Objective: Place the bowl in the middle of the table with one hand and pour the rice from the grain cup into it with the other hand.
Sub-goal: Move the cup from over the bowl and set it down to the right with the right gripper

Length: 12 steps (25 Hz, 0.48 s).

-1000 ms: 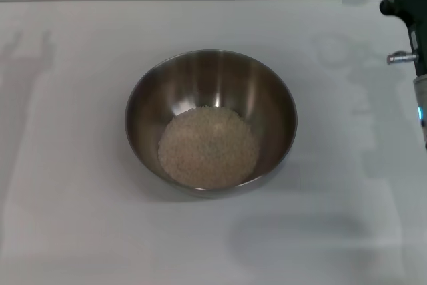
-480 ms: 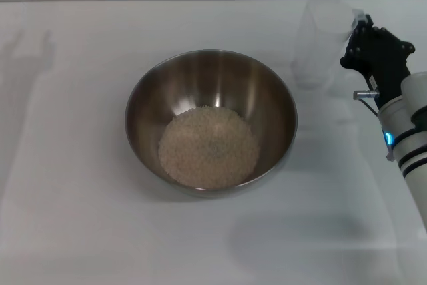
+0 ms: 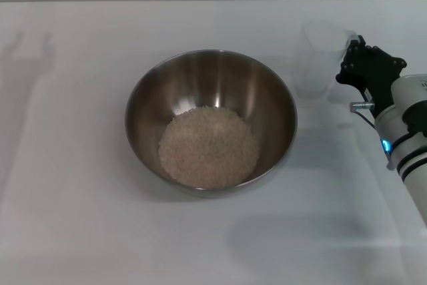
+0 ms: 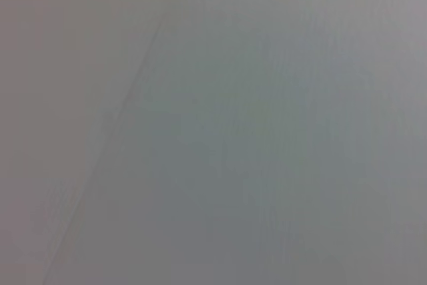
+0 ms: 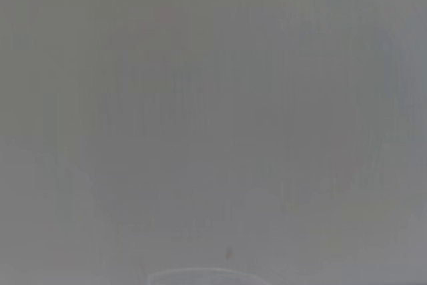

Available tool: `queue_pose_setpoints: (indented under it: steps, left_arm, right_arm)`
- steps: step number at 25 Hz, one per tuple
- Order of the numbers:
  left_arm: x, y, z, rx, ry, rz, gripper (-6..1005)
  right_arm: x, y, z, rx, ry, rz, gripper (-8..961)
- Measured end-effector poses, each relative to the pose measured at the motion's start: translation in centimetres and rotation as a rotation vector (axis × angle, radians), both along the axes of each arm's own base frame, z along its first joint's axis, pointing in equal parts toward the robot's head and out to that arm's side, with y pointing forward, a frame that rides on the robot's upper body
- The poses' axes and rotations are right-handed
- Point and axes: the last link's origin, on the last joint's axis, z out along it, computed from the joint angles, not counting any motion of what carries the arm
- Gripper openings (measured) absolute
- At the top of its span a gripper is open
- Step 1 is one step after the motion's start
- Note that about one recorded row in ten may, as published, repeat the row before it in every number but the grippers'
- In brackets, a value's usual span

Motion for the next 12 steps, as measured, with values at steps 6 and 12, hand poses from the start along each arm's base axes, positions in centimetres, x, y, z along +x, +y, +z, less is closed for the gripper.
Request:
queue_pose_setpoints:
  steps: [6, 12]
  left_arm:
    - [0.01, -0.16, -0.07, 0.003, -0.003, -0.003, 542]
    - [-0.06, -0.33, -0.06, 0.005, -0.005, -0.002, 542]
  right_arm:
    - [0.46, 0.00, -0.28, -0.025, -0.010, -0.020, 14]
    - [0.73, -0.08, -0.30, -0.028, -0.018, -0.027, 11]
